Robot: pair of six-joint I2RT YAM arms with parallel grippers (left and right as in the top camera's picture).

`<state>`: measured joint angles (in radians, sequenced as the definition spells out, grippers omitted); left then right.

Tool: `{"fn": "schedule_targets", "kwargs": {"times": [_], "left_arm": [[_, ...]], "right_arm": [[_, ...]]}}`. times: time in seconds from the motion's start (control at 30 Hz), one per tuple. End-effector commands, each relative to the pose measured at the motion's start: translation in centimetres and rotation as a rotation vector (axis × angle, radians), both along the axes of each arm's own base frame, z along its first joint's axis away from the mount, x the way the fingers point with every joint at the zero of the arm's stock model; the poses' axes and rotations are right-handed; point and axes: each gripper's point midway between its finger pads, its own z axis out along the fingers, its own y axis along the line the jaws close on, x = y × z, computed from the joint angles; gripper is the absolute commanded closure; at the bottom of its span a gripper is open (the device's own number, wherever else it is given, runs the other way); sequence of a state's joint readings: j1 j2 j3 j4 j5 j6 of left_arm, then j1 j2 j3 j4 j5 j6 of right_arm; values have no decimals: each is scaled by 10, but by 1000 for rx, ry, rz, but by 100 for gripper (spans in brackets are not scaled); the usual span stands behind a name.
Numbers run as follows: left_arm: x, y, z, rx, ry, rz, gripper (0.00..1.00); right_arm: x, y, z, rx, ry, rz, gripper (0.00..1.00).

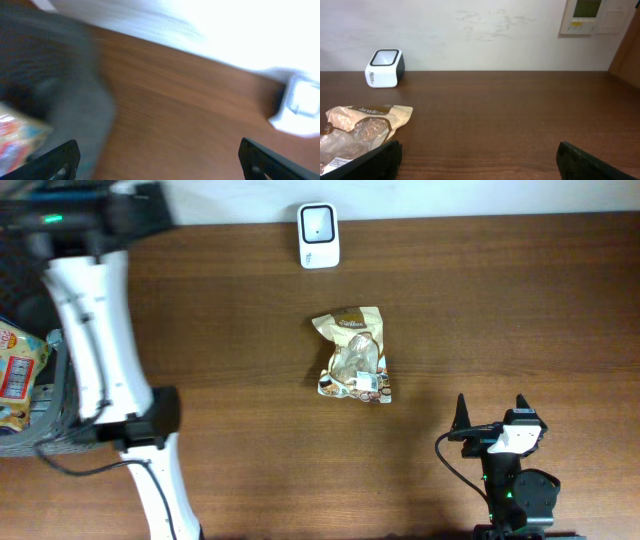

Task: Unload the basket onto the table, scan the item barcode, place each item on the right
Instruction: 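Return the left gripper to the basket and grasp the blue bottle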

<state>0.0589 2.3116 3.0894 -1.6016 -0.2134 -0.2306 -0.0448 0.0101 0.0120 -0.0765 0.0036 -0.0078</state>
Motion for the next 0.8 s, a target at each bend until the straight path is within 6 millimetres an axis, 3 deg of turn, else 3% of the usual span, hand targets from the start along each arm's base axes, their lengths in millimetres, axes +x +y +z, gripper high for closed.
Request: {"fn": "schedule_targets", "kwargs": {"times": [0.0, 0.1, 0.37, 0.47, 0.6, 0.77], "left_arm": [[-20, 73, 18, -8, -69, 198, 1], [-37, 116, 16, -7, -57, 292, 1], [-80, 176, 2, -33, 19, 436, 1], [-88, 190, 0, -31, 27, 461, 0], [-92, 188, -6, -31, 84, 358, 1], [-117, 197, -21, -55, 183, 407, 1]], "right_arm": [[0, 0, -3, -3, 6, -2, 2], [0, 0, -3, -3, 6, -2, 2], [0, 0, -3, -3, 6, -2, 1], [0, 0, -3, -3, 6, -3, 2], [0, 0, -3, -3, 6, -3, 2], [0, 0, -3, -3, 6, -3, 2]]}}
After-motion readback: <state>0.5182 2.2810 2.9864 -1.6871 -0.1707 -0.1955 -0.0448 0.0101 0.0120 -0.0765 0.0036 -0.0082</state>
